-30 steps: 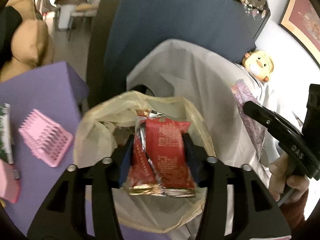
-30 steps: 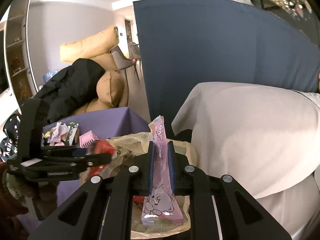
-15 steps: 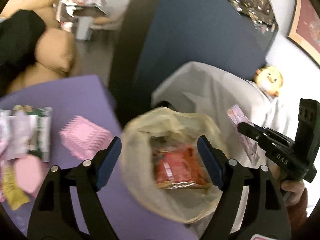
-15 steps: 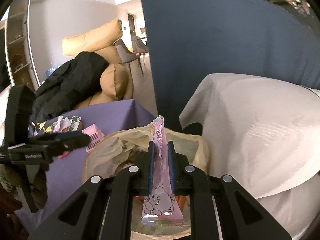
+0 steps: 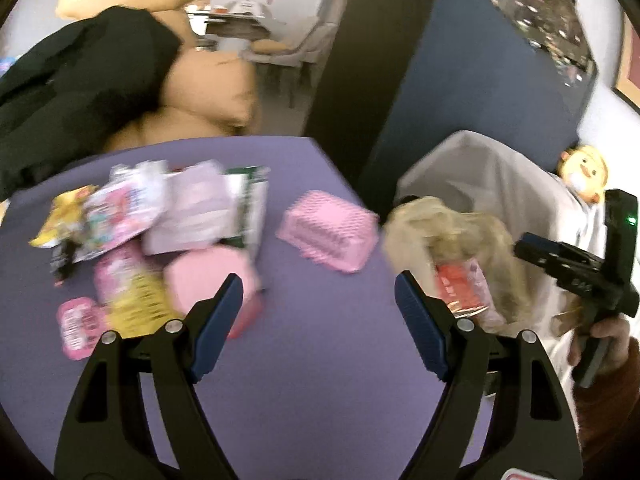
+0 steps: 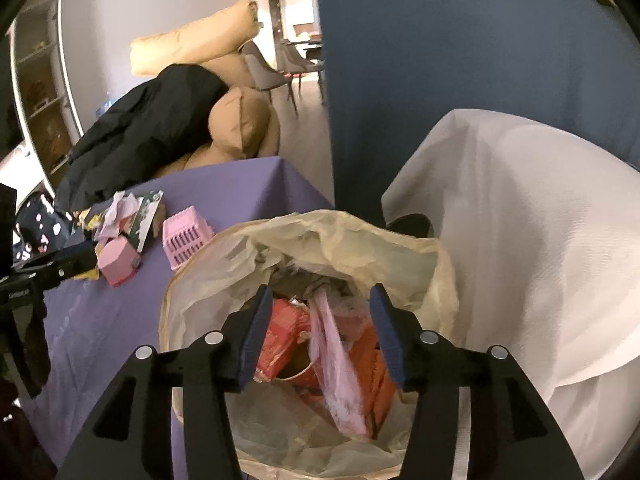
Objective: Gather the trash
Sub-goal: 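Move both tools back over the table and grasp the yellow nabati wrapper with the left tool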
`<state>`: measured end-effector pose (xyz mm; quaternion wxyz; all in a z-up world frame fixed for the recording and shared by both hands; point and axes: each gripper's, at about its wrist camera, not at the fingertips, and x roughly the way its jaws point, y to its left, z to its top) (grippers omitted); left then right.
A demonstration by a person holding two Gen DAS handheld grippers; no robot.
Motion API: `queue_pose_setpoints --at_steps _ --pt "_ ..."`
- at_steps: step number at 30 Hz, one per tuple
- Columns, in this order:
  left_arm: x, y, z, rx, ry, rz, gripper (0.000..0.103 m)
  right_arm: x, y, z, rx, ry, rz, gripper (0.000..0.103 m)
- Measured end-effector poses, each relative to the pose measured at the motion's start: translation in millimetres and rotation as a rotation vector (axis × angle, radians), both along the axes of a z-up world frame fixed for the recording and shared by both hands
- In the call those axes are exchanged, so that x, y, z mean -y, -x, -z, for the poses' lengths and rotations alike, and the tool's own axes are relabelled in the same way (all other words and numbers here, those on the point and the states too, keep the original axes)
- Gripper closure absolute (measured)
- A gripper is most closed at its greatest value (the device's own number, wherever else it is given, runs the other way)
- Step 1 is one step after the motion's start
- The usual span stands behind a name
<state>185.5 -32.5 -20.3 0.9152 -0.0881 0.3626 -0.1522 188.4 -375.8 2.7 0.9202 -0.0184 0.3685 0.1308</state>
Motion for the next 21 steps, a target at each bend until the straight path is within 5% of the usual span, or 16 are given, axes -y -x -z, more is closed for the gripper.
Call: queue_pose_setpoints --at_steps 8,16,21 --pt "-84 11 10 0.015 0.013 -0.19 0.029 -27 3 -12 0.02 0.018 -0.028 0.055" --pt "-184 26 22 0.0 0.036 -0.394 0.029 -104 2 -10 -0.007 -0.011 -0.148 0.054" --pt "-218 9 38 -0.038 0.106 -0.332 0.029 -167 -2 2 -0.024 0.025 -0.227 0.054"
